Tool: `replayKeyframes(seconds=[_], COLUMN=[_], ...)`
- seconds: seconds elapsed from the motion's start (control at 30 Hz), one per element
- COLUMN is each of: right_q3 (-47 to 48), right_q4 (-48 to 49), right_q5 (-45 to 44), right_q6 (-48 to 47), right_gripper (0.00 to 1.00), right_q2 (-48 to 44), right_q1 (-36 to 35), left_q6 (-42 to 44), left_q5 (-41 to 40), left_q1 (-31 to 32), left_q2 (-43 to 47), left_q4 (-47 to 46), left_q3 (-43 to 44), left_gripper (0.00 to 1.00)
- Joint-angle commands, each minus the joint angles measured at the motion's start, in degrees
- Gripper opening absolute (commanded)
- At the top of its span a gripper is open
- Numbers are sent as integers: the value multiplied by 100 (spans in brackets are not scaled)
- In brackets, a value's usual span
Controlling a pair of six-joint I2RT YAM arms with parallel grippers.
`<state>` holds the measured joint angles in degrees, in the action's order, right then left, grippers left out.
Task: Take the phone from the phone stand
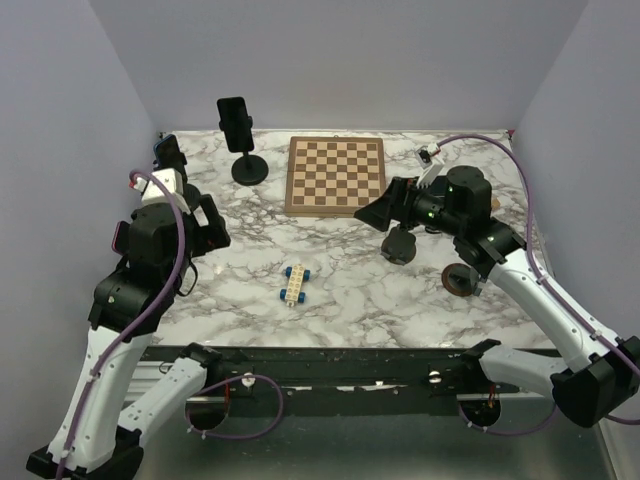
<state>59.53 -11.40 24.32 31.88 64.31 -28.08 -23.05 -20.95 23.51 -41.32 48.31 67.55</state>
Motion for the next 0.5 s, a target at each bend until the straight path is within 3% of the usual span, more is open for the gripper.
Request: replayKeyframes(seconds=[0.0,0.23,0.47], right_q3=[215,218,269], right_q4=[-428,-718,-887], right_q5=[-127,152,126], right_q6=[-298,-464,-561], right_gripper=[100,100,100], right_q2=[-208,-278,-474], right_q1=[-28,-31,-31], left_q6=[-672,-749,-677], left_q5=[-13,-425,-1647], left_q1=[-589,-1819,-2702], left_q2=[-501,-374,-321], left_q4=[1574,1450,898], left_q3=[482,607,31], left_gripper=[99,99,99])
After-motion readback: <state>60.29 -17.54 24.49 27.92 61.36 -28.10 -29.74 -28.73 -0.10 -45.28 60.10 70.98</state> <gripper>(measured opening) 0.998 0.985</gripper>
